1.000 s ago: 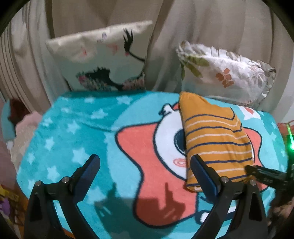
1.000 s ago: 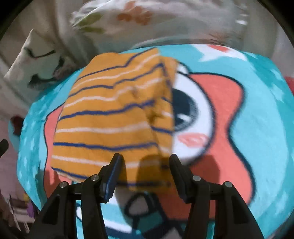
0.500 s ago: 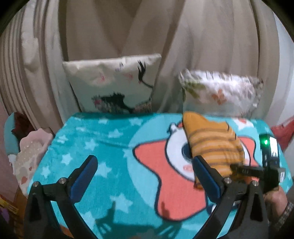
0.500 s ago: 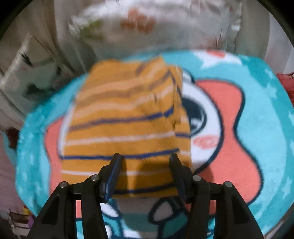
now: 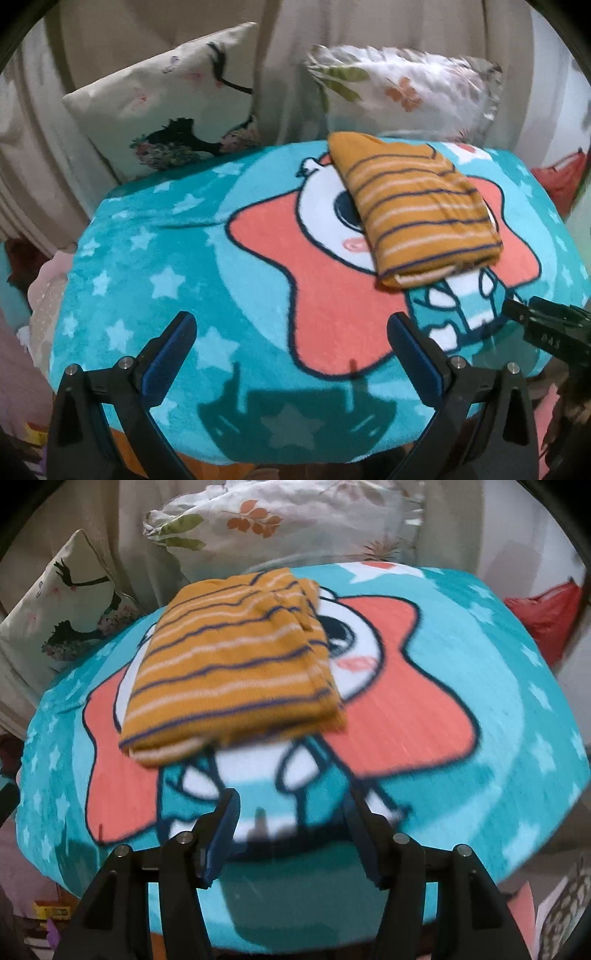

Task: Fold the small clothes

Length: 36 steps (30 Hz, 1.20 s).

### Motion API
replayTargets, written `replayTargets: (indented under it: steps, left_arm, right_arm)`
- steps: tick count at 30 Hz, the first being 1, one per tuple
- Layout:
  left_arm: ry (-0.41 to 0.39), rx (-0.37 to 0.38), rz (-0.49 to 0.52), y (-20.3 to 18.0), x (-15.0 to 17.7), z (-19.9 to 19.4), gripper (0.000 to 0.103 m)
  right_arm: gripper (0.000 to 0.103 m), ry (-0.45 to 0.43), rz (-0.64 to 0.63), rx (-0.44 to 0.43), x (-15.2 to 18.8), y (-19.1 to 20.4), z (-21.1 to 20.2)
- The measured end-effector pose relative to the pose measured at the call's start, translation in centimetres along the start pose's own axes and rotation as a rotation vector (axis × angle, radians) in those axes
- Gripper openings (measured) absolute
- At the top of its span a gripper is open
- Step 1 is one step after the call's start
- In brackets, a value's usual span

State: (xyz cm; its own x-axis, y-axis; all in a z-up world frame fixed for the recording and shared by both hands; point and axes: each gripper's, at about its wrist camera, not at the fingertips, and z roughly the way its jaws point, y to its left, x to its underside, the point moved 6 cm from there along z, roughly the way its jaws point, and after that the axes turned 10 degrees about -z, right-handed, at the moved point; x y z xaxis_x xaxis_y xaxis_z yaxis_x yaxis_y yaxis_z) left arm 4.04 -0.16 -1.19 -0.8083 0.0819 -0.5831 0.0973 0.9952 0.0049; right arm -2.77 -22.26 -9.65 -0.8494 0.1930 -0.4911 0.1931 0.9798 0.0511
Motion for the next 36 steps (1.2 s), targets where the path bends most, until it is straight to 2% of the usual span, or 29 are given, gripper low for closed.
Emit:
replayTargets:
  steps: [6, 11, 18, 26, 36]
  left_arm:
    - [0.029, 0.038, 0.081, -2.2, 1.8, -0.2, 0.103]
    - [0.045, 0.073, 0.099, -2.9, 2.8, -0.6, 0.103]
    - [0.064, 0.081, 0.056, -1.8, 3.1, -0.5, 0.103]
    - [0.098, 0.06, -0.012, -0.2, 3.0, 0.8, 0.103]
    - [0.136, 0.047, -0.033, -1.5, 2.6, 2.5, 0.103]
  right_arm:
    - [0.067, 0.008, 0.04, 0.046, 3.1, -0.7, -1.3]
    - [0.067, 0.006, 0.056, 0.091, 4.2, -0.8, -2.4]
    - [0.07, 0.004, 0.009, 0.124, 3.4, 0.5, -2.7]
    - [0.07, 0.018, -0.059, 0.113, 1.8, 2.4, -1.6]
    - [0.071, 0.038, -0.104, 0.121, 0.5, 1.7, -0.3]
